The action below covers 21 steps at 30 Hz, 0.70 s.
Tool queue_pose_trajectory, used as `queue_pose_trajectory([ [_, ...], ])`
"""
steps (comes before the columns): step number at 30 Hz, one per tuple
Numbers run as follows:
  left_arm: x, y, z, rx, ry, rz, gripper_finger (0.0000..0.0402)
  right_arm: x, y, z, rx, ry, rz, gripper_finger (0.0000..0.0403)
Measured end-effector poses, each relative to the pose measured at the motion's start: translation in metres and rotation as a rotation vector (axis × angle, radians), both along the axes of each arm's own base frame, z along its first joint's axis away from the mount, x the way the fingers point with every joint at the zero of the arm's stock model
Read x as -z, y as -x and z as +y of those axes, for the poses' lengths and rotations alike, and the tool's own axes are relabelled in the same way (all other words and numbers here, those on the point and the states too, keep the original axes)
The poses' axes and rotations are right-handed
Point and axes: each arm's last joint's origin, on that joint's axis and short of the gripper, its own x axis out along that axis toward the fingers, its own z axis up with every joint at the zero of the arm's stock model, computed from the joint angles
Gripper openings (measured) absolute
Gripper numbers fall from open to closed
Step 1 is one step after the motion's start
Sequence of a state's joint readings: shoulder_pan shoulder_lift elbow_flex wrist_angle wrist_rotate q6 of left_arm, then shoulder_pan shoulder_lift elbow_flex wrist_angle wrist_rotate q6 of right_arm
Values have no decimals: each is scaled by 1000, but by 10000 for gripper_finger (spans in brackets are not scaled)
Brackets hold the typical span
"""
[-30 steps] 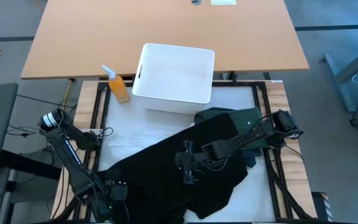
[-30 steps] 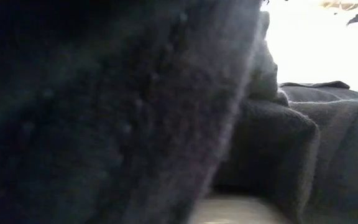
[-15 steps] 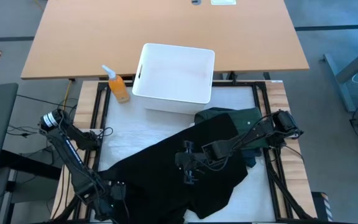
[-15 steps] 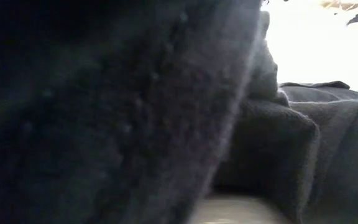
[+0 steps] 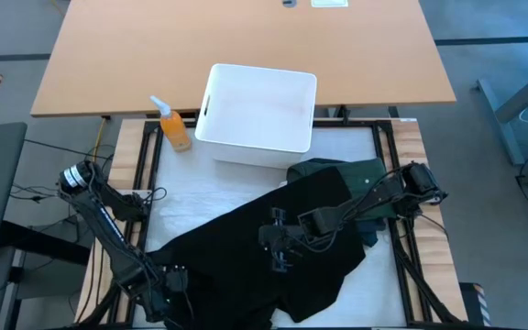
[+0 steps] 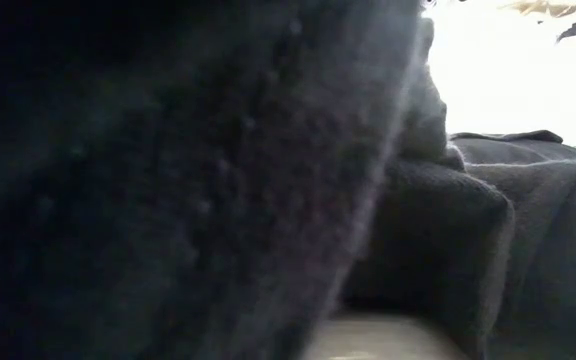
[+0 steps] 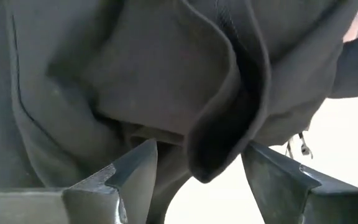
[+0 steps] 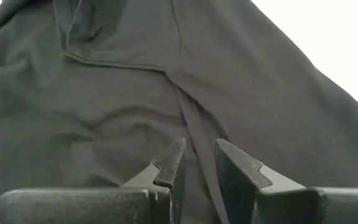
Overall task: Fold laundry
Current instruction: Fold the black shirt from the white laundry organizer
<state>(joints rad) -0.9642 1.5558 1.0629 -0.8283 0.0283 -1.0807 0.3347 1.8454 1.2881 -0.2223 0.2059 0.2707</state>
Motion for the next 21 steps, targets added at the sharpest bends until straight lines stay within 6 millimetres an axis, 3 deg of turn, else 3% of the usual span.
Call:
queue_pose_trajectory([
  [5, -1, -5, -3, 22, 52, -21, 177, 0, 0, 0, 0, 2, 6, 112],
  [11, -4, -12, -6, 100, 166, 0, 21, 0, 0, 0, 0, 2, 5, 112],
  [16, -25, -18, -3, 160, 184, 18, 2, 0, 2, 4, -4, -5, 5, 112],
  [21, -80, -19, 14, 139, 82, 84, 0, 0, 4, 11, -20, -12, 6, 112],
])
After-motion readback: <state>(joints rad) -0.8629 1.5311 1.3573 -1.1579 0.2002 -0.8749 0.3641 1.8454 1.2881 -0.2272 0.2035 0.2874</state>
